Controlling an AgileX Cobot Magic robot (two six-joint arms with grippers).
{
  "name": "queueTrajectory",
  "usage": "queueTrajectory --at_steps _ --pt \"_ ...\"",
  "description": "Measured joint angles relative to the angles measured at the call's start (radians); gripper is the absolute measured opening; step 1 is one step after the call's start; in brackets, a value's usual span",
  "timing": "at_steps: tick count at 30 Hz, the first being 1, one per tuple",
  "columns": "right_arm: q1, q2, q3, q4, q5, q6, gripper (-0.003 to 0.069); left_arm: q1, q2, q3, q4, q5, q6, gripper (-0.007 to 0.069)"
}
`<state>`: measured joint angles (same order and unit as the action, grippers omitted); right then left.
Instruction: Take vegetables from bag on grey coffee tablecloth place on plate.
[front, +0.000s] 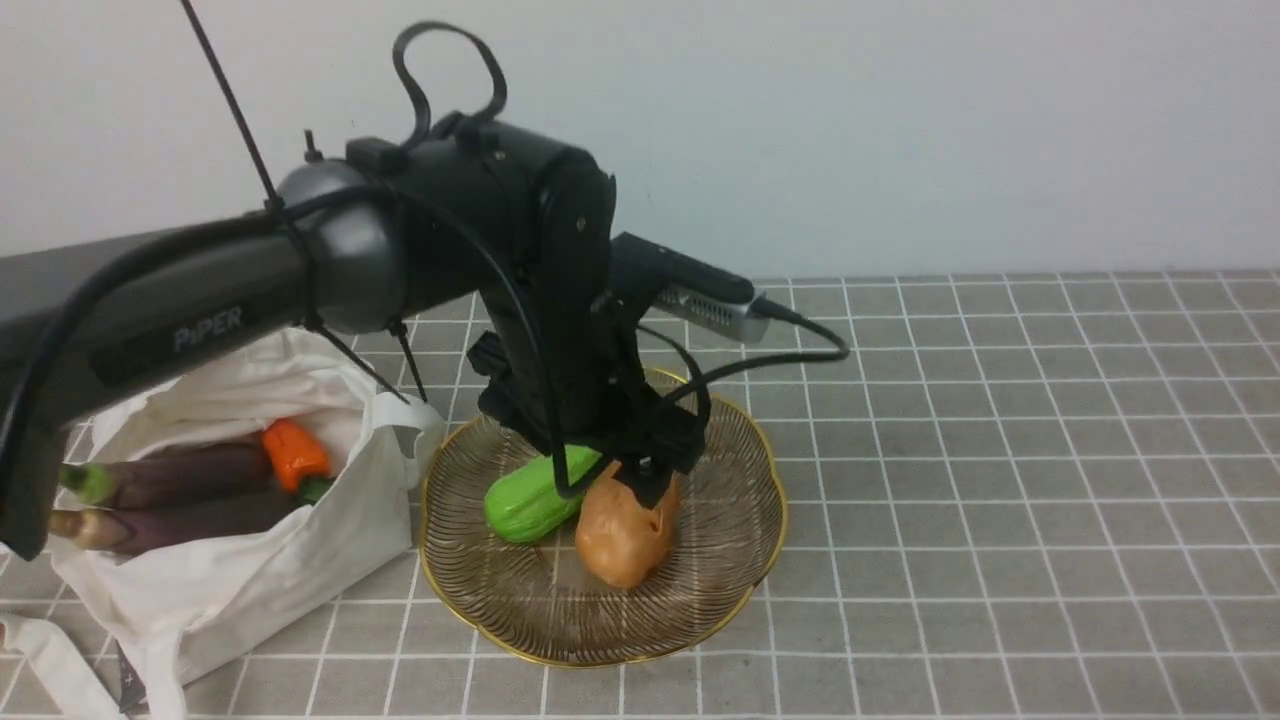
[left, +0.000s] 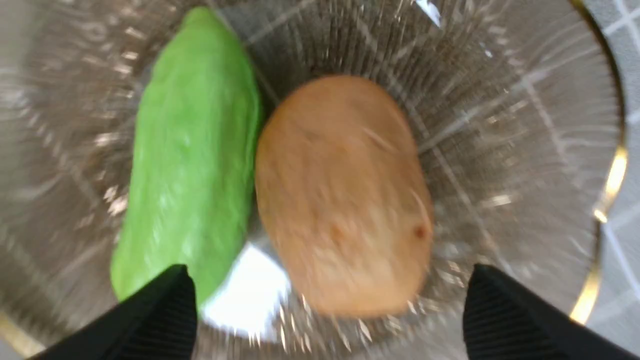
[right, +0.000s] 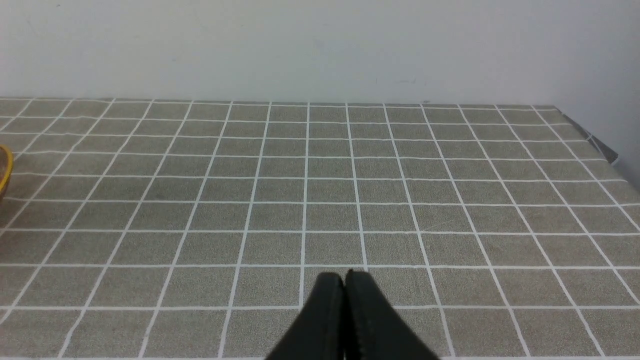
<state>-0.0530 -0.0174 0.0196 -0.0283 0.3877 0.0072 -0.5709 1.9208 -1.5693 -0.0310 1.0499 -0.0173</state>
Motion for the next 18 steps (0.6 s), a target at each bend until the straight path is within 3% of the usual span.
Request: queueTrajectory --at_steps 2,4,5,6,8,12,18 --pt "0.000 0.000 0.000 0.000 0.000 0.000 -0.0013 0.000 -0.039 -0.081 0.025 0.124 -0.007 0.0463" --pt "0.000 0.000 0.000 0.000 0.000 0.000 -0.0013 0.000 -0.097 -0.110 0.055 0.154 -0.012 0.0271" --pt "0.000 0.000 0.000 0.000 0.000 0.000 -0.0013 0.000 -0.105 -0.113 0.062 0.155 -0.015 0.0251" --pt "0.000 0.000 0.000 0.000 0.000 0.000 -0.0013 0.000 -0.161 -0.120 0.079 0.161 -0.027 0.0139" --pt "0.000 0.000 0.000 0.000 0.000 0.000 -0.0013 0.000 -0.243 -0.123 0.094 0.174 -0.056 0.0042" --pt "0.000 0.000 0.000 0.000 0.000 0.000 -0.0013 0.000 -0.464 -0.076 0.083 0.151 -0.094 -0.0005" --pt "0.000 0.000 0.000 0.000 0.000 0.000 -0.0013 0.000 -0.734 0.107 0.051 -0.031 -0.102 -0.0005"
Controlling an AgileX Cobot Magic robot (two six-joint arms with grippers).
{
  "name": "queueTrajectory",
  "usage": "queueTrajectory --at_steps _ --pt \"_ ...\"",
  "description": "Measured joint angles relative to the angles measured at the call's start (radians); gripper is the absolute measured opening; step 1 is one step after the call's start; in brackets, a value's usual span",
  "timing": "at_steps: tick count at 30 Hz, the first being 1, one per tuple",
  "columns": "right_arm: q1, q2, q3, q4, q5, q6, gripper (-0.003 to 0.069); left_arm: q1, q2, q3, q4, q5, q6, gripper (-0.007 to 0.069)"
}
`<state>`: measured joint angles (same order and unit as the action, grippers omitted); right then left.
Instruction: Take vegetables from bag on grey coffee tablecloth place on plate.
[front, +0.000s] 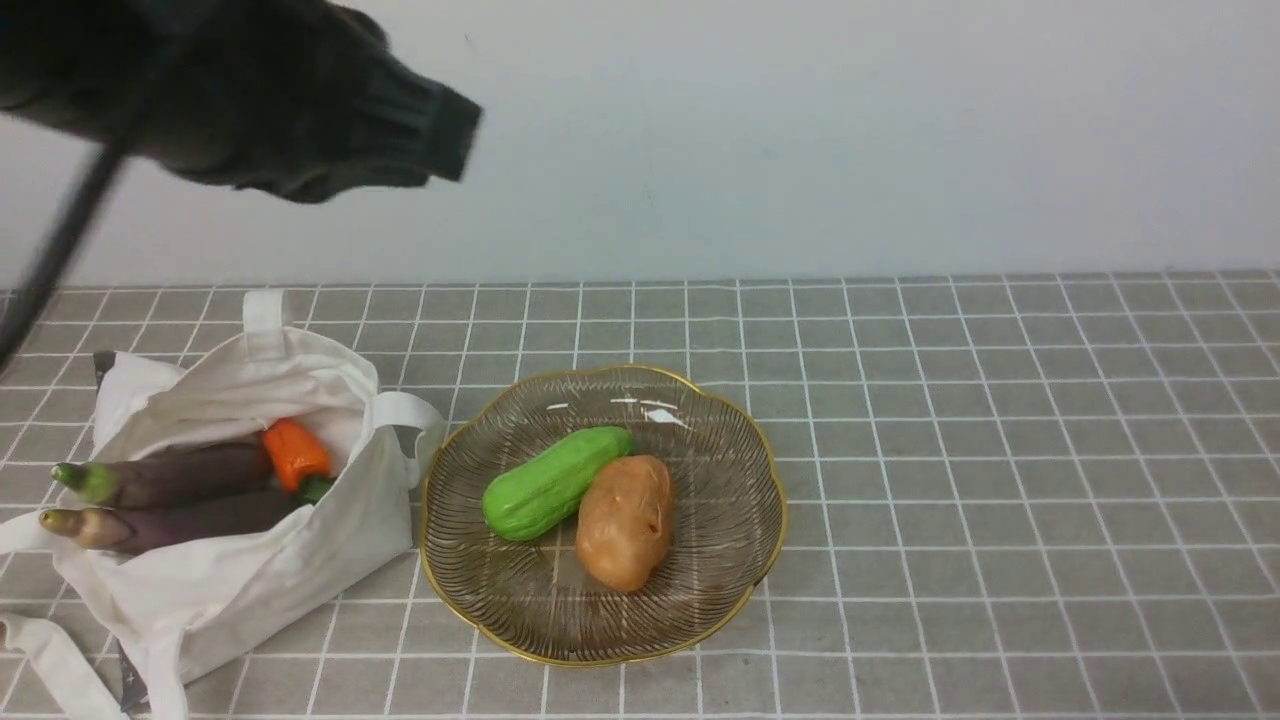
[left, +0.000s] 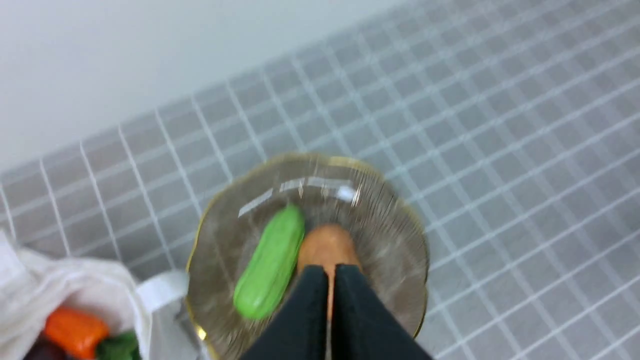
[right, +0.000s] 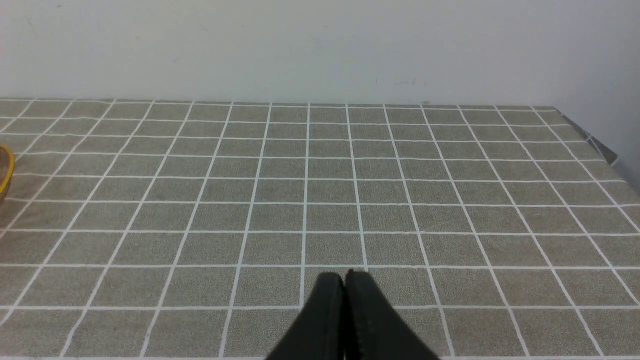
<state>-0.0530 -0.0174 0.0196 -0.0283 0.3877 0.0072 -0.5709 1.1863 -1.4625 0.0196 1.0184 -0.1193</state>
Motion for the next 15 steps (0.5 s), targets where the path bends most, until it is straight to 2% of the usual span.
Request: queueTrajectory --at_steps 2,7,15 --pt "0.000 0.000 0.000 0.000 0.000 0.000 -0.0013 0.000 -0.116 0.114 -0.014 -0.085 -0.003 -0.0005" --pt "0.000 0.000 0.000 0.000 0.000 0.000 -0.0013 0.000 -0.312 0.301 -0.020 -0.130 -0.003 -0.0005" --pt "0.000 0.000 0.000 0.000 0.000 0.000 -0.0013 0.000 -0.458 0.372 -0.020 -0.130 -0.003 -0.0005"
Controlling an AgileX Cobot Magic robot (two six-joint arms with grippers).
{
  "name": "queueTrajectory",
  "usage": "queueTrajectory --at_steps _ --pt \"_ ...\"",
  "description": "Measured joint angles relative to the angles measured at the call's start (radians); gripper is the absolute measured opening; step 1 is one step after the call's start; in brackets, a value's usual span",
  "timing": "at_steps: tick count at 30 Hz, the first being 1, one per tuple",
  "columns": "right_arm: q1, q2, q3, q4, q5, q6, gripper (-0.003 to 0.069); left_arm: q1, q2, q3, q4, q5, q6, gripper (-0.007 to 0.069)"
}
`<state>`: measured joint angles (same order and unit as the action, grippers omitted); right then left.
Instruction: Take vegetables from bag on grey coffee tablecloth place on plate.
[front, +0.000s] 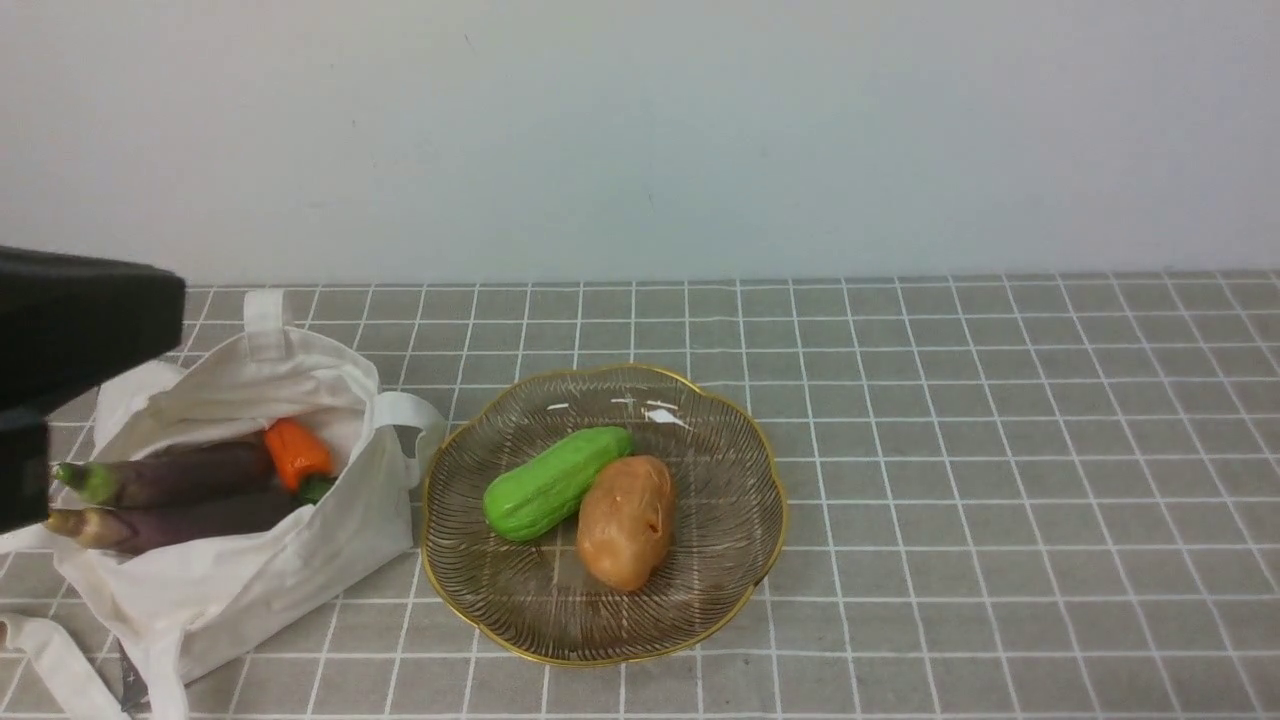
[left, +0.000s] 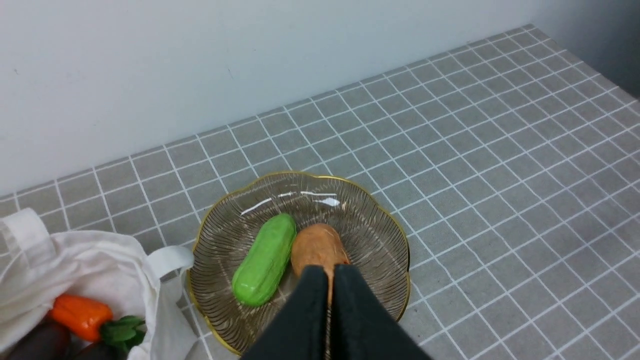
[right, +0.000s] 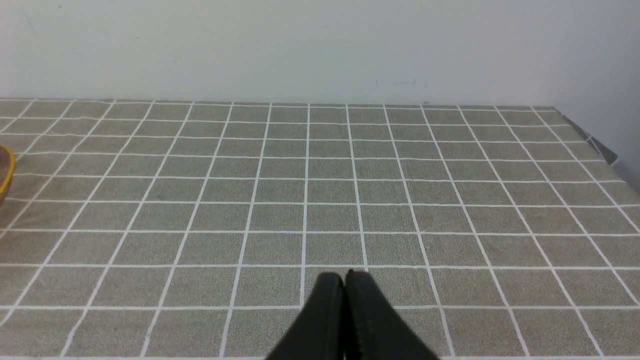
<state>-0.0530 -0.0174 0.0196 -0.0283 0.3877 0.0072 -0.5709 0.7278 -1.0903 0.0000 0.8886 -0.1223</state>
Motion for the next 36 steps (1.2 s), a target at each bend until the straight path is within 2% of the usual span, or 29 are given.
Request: queueTrajectory --at_steps 6,10,14,18,21,24,29,36 --pt "0.000 0.000 0.000 0.000 0.000 0.000 -0.0013 0.000 -0.037 0.008 0.040 -0.032 0.000 -0.0005" --pt "0.000 0.000 0.000 0.000 0.000 0.000 -0.0013 0.029 -0.102 0.121 0.063 -0.165 0.033 -0.0005" --pt "0.000 0.000 0.000 0.000 0.000 0.000 -0.0013 0.115 -0.198 0.294 0.033 -0.300 0.065 -0.0005" --pt "0.000 0.000 0.000 0.000 0.000 0.000 -0.0013 0.282 -0.385 0.607 -0.011 -0.497 0.100 -0.0005" --pt "0.000 0.000 0.000 0.000 0.000 0.000 -0.0013 0.376 -0.511 0.816 -0.019 -0.577 0.113 -0.0005" --pt "0.000 0.000 0.000 0.000 0.000 0.000 -0.0013 0.427 -0.628 0.971 -0.019 -0.591 0.147 -0.0005" --pt "0.000 0.000 0.000 0.000 0.000 0.000 -0.0013 0.444 -0.733 1.111 -0.024 -0.585 0.196 -0.0005" --pt "0.000 0.000 0.000 0.000 0.000 0.000 -0.0013 0.458 -0.738 1.119 -0.030 -0.528 0.238 -0.0005"
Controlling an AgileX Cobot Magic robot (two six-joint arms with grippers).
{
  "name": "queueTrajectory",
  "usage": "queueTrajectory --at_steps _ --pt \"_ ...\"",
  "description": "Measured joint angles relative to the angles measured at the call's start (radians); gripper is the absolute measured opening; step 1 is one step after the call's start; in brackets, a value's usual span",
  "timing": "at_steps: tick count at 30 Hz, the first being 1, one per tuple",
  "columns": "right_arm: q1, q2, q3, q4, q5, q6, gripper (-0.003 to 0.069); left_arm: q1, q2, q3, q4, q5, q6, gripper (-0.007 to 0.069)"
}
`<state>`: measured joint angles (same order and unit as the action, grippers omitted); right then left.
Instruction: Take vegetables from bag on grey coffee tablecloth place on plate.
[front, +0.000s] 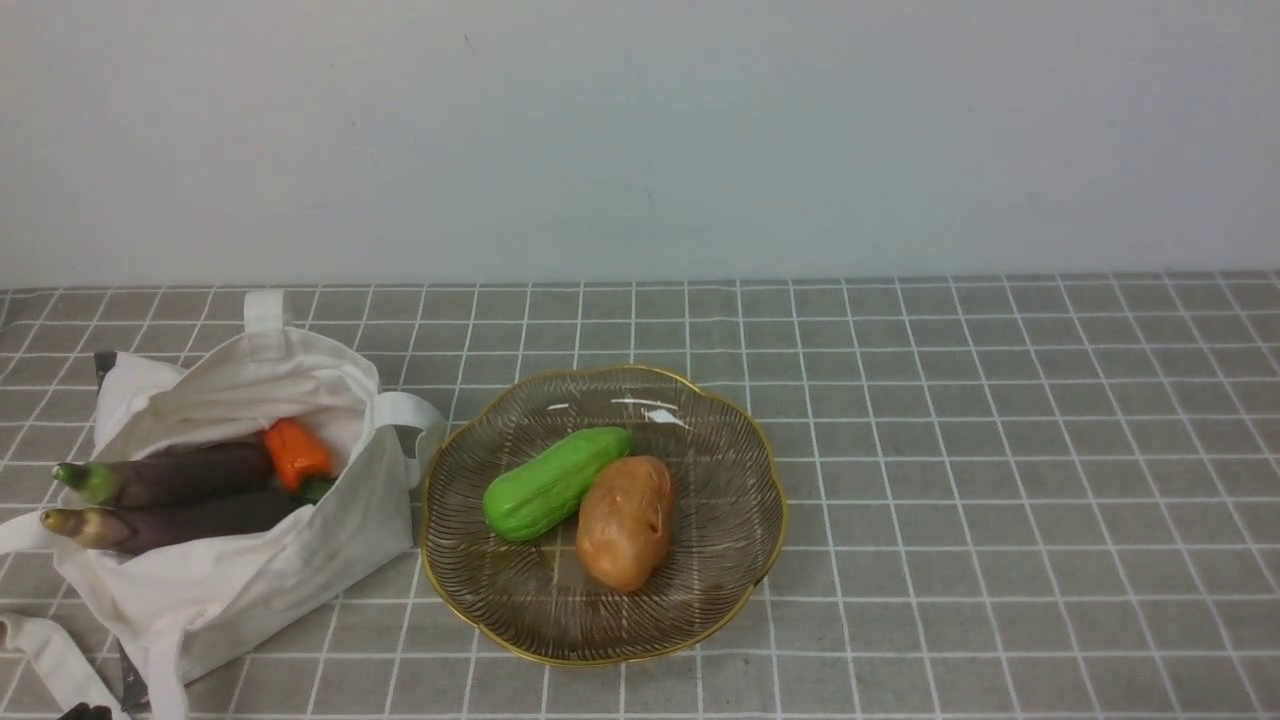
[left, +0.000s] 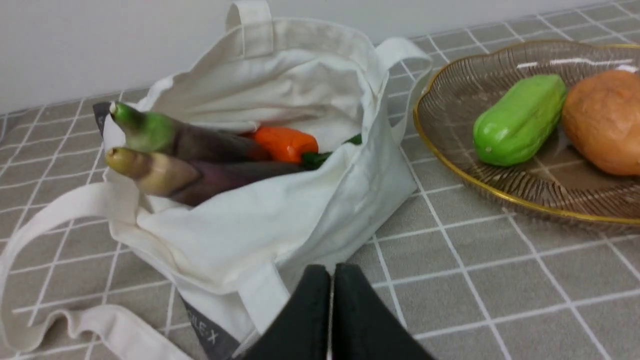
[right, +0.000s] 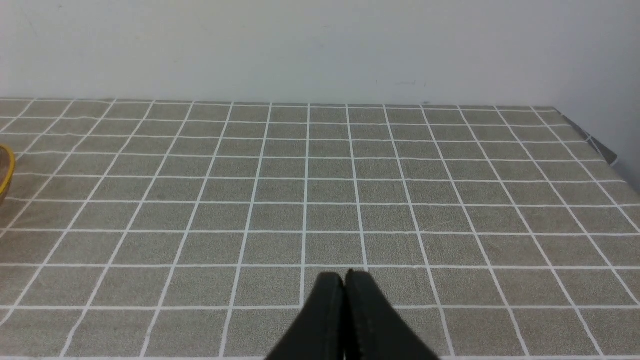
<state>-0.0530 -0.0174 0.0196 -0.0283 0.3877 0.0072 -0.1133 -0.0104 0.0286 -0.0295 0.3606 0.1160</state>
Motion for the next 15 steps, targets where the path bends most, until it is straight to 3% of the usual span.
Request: queueTrajectory --at_steps 15 --pt "0.000 0.000 0.000 0.000 0.000 0.000 -0.0013 0.008 0.000 0.000 -0.001 0.007 0.010 -0.0005"
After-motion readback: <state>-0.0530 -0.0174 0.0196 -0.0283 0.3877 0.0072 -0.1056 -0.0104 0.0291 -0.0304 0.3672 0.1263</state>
